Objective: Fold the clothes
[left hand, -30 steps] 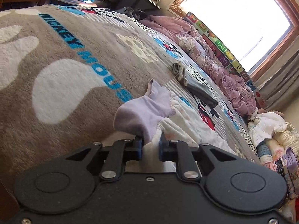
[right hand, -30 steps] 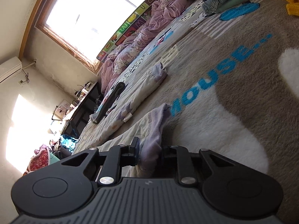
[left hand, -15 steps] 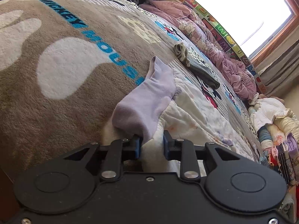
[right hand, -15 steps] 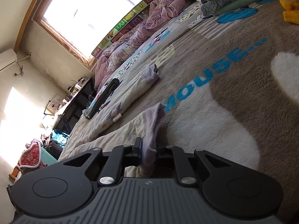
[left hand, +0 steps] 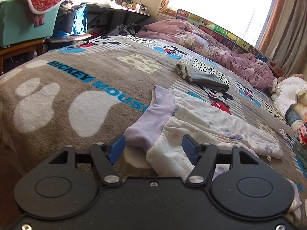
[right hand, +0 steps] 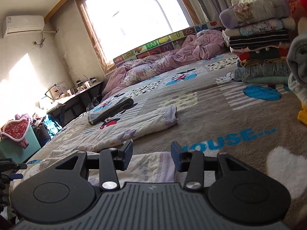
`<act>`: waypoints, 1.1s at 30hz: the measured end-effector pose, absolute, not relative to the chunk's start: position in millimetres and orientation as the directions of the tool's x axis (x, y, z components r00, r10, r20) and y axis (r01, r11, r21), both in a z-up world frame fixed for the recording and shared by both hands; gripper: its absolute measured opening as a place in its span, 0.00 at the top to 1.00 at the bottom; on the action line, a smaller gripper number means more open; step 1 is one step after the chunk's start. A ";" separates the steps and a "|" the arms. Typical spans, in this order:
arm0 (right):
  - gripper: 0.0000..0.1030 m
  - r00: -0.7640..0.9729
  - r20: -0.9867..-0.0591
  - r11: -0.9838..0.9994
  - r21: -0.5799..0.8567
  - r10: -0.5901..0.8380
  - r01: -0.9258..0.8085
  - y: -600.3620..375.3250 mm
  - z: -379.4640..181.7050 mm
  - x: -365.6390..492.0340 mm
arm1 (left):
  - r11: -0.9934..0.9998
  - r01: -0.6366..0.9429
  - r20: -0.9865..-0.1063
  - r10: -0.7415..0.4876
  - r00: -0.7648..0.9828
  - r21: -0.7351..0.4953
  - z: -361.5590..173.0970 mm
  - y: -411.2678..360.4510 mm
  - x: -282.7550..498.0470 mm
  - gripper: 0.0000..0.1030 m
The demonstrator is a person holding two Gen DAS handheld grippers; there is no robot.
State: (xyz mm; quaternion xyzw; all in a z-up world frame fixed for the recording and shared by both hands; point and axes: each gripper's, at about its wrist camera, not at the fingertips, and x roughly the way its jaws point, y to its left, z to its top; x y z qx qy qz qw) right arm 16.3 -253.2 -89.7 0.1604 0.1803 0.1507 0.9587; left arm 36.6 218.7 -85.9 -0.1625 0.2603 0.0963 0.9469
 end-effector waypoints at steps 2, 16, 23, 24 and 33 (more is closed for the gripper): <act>0.55 0.893 -0.282 0.925 0.254 0.350 -0.282 -242.2 -78.7 8.5 | 0.975 -0.194 -0.495 0.117 0.861 -0.107 -76.0 205.9 31.4 0.37; 0.46 0.850 -0.441 0.782 -0.403 0.289 -0.476 -167.0 -96.8 -43.1 | 0.861 0.105 -0.490 0.179 0.853 0.497 -108.1 155.1 32.9 0.37; 0.46 0.868 -0.452 0.727 -0.523 0.206 -0.445 -161.6 -119.4 -38.1 | 0.664 0.222 -0.467 0.217 0.857 0.714 -146.9 140.1 31.1 0.45; 0.46 0.872 -0.449 0.720 -0.537 0.196 -0.439 -161.4 -122.1 -37.1 | 0.647 0.223 -0.462 0.223 0.859 0.729 -150.7 139.9 31.7 0.45; 0.48 0.890 -0.413 0.720 -0.557 0.193 -0.415 -166.0 -130.5 -24.0 | 0.533 0.207 -0.400 0.276 0.874 0.820 -167.7 147.6 46.1 0.47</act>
